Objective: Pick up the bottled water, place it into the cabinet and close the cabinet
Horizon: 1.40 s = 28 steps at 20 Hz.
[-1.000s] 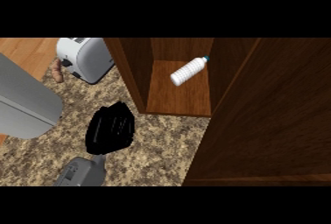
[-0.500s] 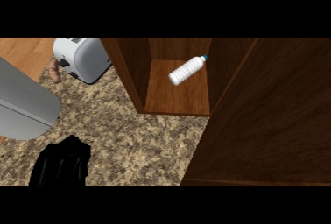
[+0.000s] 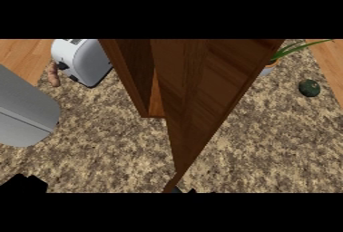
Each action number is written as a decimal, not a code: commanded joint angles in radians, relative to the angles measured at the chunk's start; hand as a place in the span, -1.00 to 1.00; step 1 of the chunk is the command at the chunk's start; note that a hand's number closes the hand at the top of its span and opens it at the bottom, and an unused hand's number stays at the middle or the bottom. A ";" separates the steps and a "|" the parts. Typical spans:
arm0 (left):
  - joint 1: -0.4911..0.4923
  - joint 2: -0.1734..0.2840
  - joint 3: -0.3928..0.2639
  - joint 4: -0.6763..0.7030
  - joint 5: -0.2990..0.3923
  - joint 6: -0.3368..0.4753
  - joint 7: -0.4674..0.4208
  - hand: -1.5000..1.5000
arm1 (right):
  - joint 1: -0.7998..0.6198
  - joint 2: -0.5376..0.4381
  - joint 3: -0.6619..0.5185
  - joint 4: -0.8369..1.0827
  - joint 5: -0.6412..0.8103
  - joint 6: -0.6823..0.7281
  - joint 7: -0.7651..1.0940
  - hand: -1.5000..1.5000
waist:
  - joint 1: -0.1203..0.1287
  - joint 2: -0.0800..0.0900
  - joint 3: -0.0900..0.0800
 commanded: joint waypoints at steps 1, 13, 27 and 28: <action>0.083 0.021 0.067 -0.030 0.043 -0.057 -0.023 1.00 | -0.172 0.109 -0.131 0.160 -0.044 -0.014 0.036 1.00 | -0.001 0.005 0.001; 0.186 0.022 0.173 -0.027 0.085 -0.206 -0.022 1.00 | -0.379 0.114 -0.385 0.602 -0.254 0.103 -0.180 1.00 | -0.002 0.009 0.002; 0.138 0.044 0.281 -0.003 0.169 -0.254 0.059 1.00 | -0.499 0.095 -0.604 1.099 -0.300 0.297 -0.432 1.00 | 0.006 0.019 0.002; 0.135 0.049 0.289 0.023 0.154 -0.276 0.051 1.00 | -0.512 0.084 -0.606 1.074 -0.304 0.293 -0.372 1.00 | -0.003 0.014 0.001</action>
